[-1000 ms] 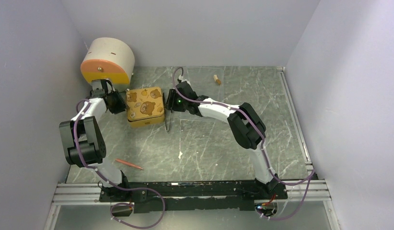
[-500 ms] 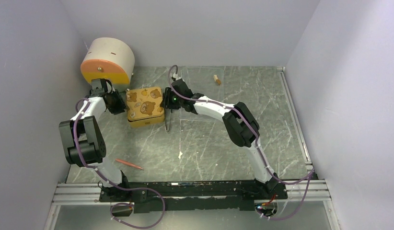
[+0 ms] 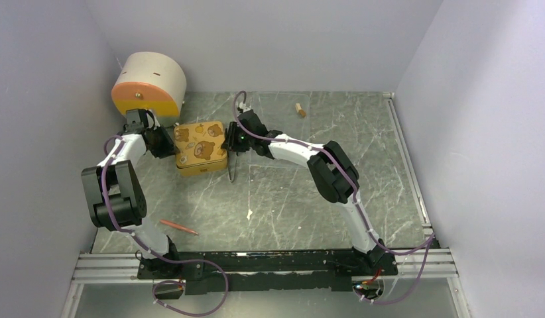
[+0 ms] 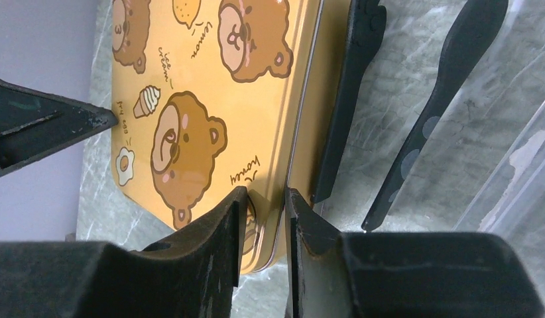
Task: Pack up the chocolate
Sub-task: Close the box lid on the packing box.
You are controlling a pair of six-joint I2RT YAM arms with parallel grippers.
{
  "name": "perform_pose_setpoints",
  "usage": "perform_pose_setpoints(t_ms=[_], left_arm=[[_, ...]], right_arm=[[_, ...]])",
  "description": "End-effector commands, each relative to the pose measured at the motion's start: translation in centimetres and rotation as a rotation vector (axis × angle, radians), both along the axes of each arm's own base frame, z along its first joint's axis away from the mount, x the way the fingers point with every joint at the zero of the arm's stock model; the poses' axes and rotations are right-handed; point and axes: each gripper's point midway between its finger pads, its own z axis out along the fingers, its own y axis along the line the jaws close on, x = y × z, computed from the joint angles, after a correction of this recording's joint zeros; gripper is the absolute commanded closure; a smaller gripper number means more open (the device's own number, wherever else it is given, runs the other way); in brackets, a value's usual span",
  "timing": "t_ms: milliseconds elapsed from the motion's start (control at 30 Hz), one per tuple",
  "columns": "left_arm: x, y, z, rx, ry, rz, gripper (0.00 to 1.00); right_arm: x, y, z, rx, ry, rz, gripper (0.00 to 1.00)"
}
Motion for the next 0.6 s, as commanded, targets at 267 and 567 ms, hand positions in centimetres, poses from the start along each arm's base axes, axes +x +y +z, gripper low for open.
perform_pose_setpoints(t_ms=[267, 567], left_arm=[[0.6, -2.4, 5.5, -0.083, -0.137, -0.064, 0.72], [-1.1, -1.3, 4.1, -0.009, -0.067, -0.040, 0.72]], right_arm=[[-1.2, 1.6, 5.6, 0.125, -0.068, 0.064, 0.67], [-1.2, 1.3, 5.0, 0.115, -0.058, 0.070, 0.67]])
